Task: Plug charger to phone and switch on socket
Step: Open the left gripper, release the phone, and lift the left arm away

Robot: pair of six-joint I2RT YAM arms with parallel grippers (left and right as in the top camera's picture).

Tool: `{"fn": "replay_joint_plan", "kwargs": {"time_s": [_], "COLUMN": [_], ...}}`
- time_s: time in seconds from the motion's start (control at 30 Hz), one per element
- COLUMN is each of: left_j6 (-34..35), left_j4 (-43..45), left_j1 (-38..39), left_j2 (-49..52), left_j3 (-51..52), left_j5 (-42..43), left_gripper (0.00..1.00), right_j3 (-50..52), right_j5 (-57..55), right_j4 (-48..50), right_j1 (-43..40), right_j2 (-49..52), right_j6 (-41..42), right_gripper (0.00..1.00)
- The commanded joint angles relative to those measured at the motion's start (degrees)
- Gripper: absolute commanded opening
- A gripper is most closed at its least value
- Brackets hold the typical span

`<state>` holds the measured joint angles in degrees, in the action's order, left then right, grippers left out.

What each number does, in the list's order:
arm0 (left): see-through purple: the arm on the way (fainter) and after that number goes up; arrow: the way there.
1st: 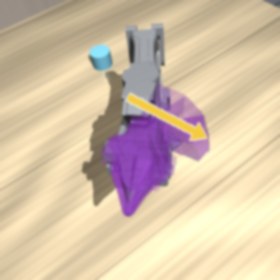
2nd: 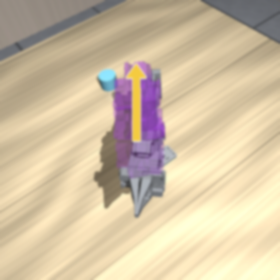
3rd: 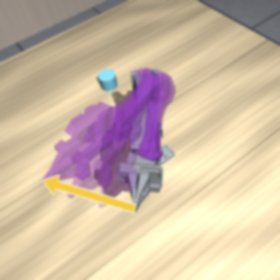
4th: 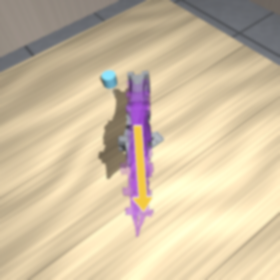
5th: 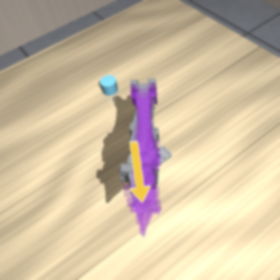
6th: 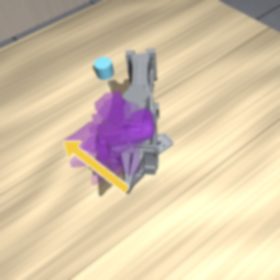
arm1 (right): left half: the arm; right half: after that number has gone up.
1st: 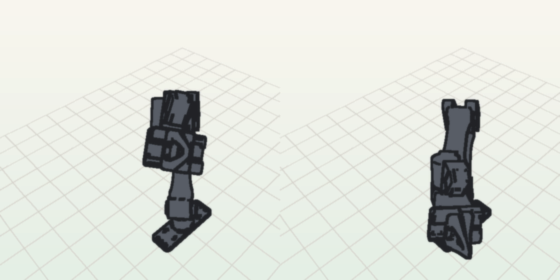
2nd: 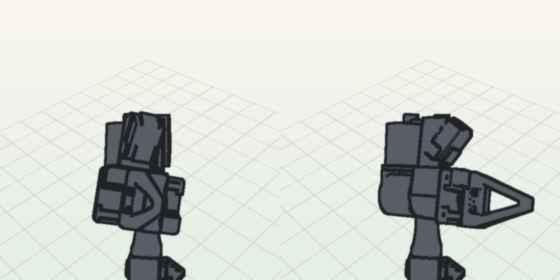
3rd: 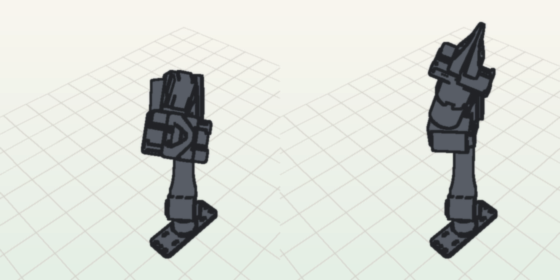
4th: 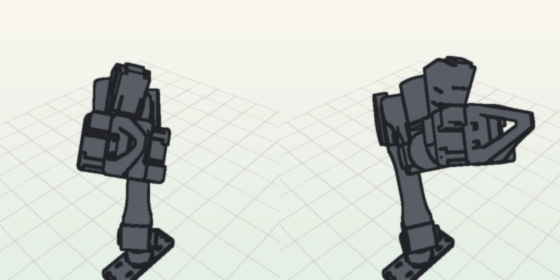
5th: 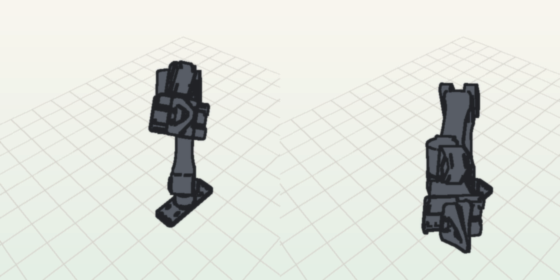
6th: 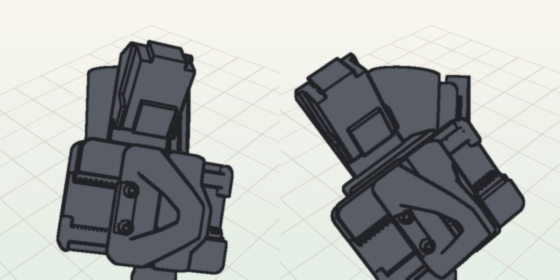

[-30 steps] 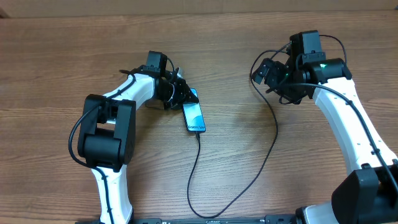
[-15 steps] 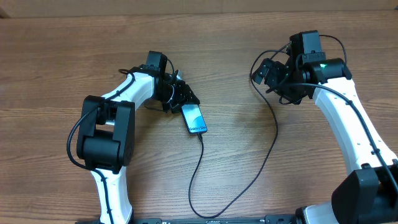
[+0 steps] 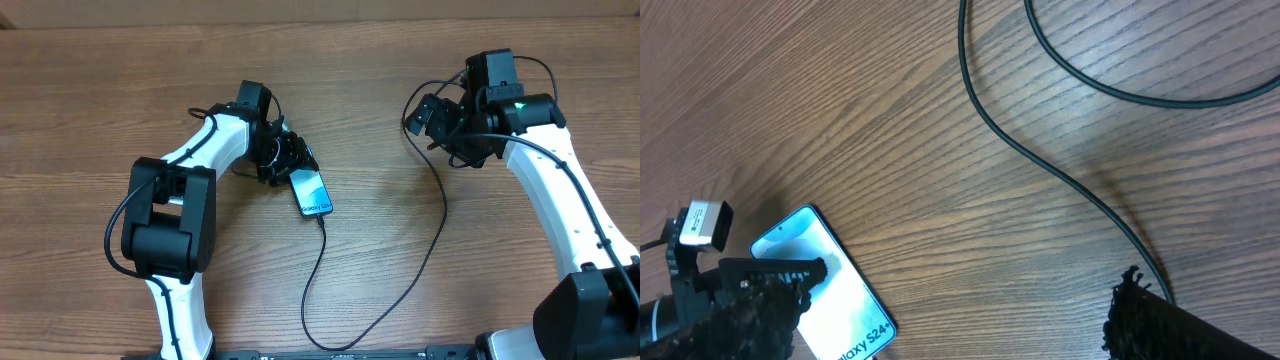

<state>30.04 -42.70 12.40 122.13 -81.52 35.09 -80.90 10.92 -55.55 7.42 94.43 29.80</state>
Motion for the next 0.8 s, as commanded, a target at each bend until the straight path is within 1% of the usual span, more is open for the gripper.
{"fn": "replay_joint_plan", "kwargs": {"time_s": [0.0, 0.43, 0.77], "left_j6": [0.4, 0.4, 0.4], "left_j4": [-1.3, -4.1, -5.4], "left_j1": [0.2, 0.2, 0.2], "left_j2": [3.2, 3.2, 3.2], "left_j3": [2.3, 2.3, 2.3], "left_j5": [-11.5, -14.1, -14.4], "left_gripper": [0.54, 0.55, 0.54], "right_j3": [-0.5, -0.5, -0.5], "right_j5": [-0.8, -0.8, -0.8], "right_j4": [0.1, 0.1, -0.1], "right_j1": [-0.4, -0.4, -0.4], "right_j2": [-1.6, -1.6, -1.6], "right_j6": [-0.3, -0.3, -0.3], "right_gripper": [1.0, 1.0, 1.0]}}
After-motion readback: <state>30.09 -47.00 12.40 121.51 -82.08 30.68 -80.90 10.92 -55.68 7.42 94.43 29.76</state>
